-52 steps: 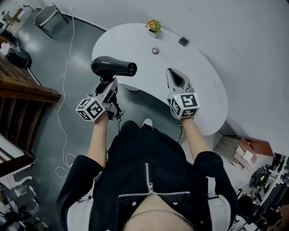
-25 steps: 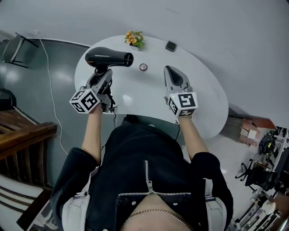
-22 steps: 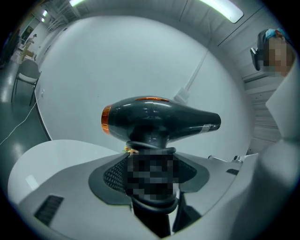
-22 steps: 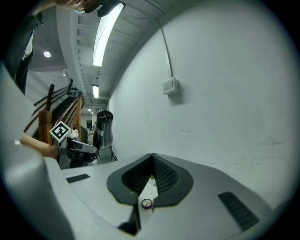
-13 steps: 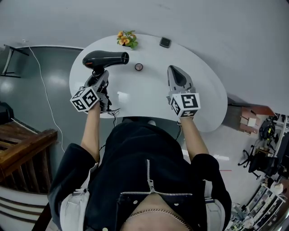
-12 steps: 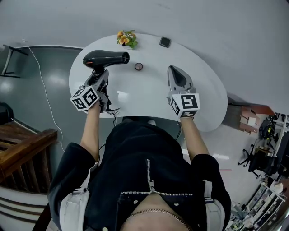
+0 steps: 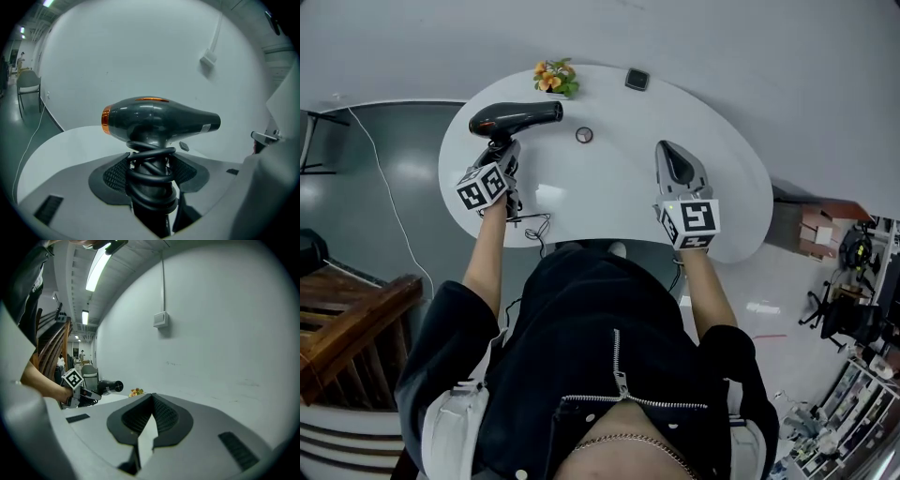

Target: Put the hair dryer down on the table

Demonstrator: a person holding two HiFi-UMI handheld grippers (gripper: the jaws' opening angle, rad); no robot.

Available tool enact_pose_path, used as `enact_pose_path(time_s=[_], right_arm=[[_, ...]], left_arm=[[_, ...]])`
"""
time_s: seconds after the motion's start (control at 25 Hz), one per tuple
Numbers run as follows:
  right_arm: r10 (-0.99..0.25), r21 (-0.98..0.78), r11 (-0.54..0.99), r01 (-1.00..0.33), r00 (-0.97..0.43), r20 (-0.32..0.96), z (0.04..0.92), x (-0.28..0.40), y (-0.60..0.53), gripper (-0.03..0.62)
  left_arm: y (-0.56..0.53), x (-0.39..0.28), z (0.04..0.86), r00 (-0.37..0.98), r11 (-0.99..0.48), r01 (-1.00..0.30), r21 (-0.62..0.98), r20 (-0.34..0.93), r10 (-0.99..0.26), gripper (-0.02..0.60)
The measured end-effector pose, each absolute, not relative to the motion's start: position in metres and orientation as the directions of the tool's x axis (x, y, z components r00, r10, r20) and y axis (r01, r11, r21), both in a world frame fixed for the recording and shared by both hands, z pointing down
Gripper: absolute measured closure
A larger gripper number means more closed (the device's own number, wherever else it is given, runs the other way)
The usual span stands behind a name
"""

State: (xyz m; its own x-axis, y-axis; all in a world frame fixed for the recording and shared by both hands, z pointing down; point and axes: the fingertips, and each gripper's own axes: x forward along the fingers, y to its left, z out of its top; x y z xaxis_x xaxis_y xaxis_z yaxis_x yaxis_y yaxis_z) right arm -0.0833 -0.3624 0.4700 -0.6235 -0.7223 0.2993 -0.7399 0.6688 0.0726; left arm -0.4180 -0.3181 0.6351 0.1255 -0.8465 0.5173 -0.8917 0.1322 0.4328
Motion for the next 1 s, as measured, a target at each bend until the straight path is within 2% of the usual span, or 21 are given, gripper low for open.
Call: enact_pose_path(time_s=[0.48, 1.0], right_arm=[[-0.768, 0.075, 0.600, -0.796, -0.549, 0.330, 0.479, -0.056, -0.360, 0.588], [-0.797, 0.057, 0.537, -0.841, -0.485, 0.360, 0.490, -0.031, -0.353, 0.588]], left_arm=[[-0.342, -0.430, 0.703, 0.063, 0.162, -0.953, 0.257, 0.690, -0.721, 0.316], [-0.360, -0.432, 0.737, -0.020, 0.216, -0.965, 0.146, 0.783, -0.621, 0.316]])
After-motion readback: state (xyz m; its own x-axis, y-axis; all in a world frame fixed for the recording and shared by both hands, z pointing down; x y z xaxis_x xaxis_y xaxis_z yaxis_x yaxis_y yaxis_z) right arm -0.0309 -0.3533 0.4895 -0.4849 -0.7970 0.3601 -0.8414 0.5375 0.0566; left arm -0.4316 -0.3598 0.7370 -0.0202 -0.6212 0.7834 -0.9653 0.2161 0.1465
